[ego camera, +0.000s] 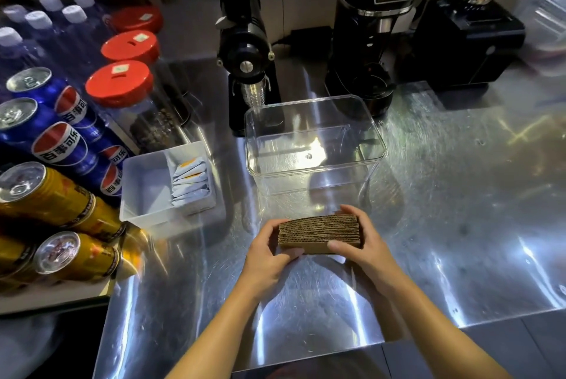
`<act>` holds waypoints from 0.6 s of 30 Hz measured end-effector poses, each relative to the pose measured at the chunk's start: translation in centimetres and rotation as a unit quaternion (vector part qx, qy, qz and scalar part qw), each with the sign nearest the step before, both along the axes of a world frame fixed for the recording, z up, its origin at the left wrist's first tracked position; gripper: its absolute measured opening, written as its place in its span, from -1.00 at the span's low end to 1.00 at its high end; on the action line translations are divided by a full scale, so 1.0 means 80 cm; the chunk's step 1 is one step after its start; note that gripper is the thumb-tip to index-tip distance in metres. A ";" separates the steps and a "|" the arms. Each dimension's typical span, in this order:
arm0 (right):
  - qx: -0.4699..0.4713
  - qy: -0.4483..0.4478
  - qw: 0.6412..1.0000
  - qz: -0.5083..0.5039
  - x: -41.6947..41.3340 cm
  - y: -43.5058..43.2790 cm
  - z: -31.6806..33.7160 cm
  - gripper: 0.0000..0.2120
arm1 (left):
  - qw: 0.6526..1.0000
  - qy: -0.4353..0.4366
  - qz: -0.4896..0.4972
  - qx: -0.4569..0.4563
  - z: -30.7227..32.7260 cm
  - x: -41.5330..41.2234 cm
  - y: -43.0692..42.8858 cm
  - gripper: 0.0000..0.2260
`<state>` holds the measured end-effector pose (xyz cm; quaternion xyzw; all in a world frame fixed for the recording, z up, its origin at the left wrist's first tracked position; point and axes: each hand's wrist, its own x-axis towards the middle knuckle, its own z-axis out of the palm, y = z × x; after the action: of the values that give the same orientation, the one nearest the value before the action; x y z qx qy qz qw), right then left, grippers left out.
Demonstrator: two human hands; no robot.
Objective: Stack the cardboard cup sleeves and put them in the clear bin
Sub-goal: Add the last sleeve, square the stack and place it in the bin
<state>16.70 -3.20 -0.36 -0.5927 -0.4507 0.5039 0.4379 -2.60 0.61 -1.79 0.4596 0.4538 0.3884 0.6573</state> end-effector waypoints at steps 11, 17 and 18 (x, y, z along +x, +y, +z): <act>0.057 -0.004 0.996 -0.069 0.009 -0.009 -0.002 -0.51 | 0.998 0.045 0.030 0.044 0.029 -0.001 0.002 -0.56; 0.110 0.037 0.989 -0.091 0.011 0.021 0.053 -0.54 | 0.988 0.065 0.054 0.132 0.079 0.000 0.034 -0.55; 0.122 0.043 0.987 -0.090 0.013 0.031 0.066 -0.56 | 0.985 0.060 0.061 0.147 0.088 0.004 0.043 -0.57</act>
<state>17.70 -0.71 4.89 -0.5509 -0.4345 0.4280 0.5697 -2.30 4.06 5.27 0.5457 0.4575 0.4616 0.5290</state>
